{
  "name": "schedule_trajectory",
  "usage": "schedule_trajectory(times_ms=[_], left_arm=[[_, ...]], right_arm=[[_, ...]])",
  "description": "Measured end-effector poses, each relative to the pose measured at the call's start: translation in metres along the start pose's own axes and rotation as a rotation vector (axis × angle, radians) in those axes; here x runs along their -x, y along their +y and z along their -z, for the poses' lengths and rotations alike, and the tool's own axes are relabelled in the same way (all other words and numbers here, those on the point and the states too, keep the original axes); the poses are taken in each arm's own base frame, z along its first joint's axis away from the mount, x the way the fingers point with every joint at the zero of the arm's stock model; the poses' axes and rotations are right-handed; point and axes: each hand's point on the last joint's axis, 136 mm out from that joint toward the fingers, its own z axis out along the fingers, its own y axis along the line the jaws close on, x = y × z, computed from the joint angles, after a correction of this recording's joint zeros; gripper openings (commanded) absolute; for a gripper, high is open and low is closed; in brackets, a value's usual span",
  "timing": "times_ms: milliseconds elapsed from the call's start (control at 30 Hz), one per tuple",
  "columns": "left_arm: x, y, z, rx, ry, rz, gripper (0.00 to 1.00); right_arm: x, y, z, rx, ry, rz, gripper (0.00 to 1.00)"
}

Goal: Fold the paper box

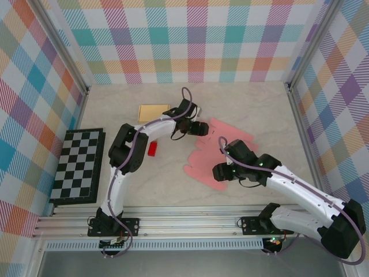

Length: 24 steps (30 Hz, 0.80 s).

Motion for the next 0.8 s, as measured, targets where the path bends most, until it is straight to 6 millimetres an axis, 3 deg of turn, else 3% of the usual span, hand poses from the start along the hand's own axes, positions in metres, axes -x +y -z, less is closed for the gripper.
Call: schedule_trajectory(times_ms=[133,300,400,500,667,800], left_arm=[[-0.008,-0.005,-0.010,-0.047,0.044,-0.027,0.00],[-0.011,-0.008,-0.006,-0.061,0.052,-0.028,0.00],[-0.021,-0.007,0.018,-0.041,0.036,-0.029,0.00],[-0.023,-0.012,0.068,-0.023,-0.035,-0.057,0.00],[-0.002,-0.036,0.183,-0.026,-0.334,-0.159,0.00],[-0.003,-0.043,0.237,-0.020,-0.517,-0.251,0.00]], right_arm=[[0.010,-0.006,0.009,-0.008,-0.060,-0.009,0.66],[0.042,-0.024,0.027,-0.027,-0.158,-0.019,0.74],[0.075,-0.028,0.044,-0.034,-0.233,0.051,0.74],[0.113,-0.021,0.059,-0.014,-0.304,0.192,0.74],[0.173,-0.002,0.064,0.035,-0.359,0.532,0.73],[0.204,0.012,0.055,0.098,-0.352,0.754,0.73]])
